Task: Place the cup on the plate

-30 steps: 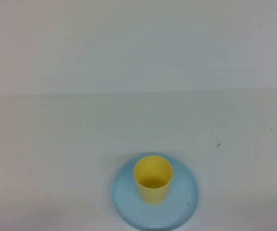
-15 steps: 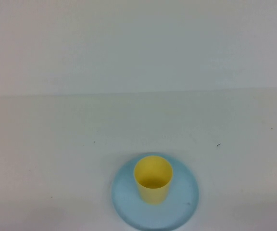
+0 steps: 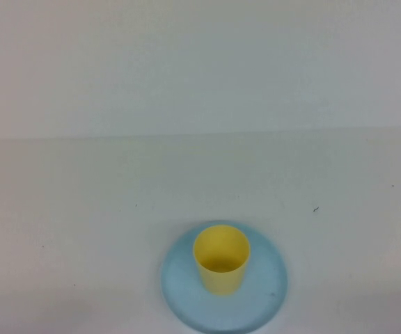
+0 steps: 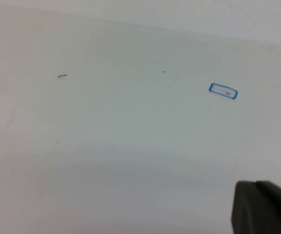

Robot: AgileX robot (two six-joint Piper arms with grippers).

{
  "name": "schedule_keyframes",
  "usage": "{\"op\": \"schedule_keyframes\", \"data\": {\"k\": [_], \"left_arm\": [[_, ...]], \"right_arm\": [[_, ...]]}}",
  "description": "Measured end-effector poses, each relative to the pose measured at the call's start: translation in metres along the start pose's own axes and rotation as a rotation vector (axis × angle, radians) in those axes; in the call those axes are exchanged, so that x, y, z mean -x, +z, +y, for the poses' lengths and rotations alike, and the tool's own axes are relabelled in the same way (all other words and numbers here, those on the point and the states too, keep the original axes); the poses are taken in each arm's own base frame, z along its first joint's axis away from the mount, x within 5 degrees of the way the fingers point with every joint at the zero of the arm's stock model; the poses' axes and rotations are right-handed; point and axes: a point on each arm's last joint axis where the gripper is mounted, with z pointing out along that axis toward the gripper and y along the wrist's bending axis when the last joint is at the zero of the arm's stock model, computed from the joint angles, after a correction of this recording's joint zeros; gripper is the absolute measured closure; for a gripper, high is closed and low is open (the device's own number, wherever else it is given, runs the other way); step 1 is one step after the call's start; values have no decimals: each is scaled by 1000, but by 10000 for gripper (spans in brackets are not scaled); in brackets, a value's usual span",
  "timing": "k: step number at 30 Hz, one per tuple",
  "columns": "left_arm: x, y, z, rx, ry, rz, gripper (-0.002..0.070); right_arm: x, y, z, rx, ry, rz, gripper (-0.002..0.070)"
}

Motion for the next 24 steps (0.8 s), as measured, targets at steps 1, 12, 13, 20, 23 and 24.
{"op": "schedule_keyframes", "data": {"k": [1, 12, 13, 20, 23, 24], "left_arm": [[0, 0, 0, 1, 2, 0, 675], [0, 0, 0, 1, 2, 0, 675], [0, 0, 0, 1, 2, 0, 675], [0, 0, 0, 1, 2, 0, 675], [0, 0, 0, 1, 2, 0, 675], [0, 0, 0, 1, 2, 0, 675]], "right_arm": [[0, 0, 0, 0, 0, 0, 675], [0, 0, -2, -35, 13, 5, 675], [0, 0, -2, -37, 14, 5, 675], [0, 0, -2, -40, 15, 5, 675], [0, 0, -2, -44, 16, 6, 675], [0, 0, -2, -44, 16, 6, 675]]}}
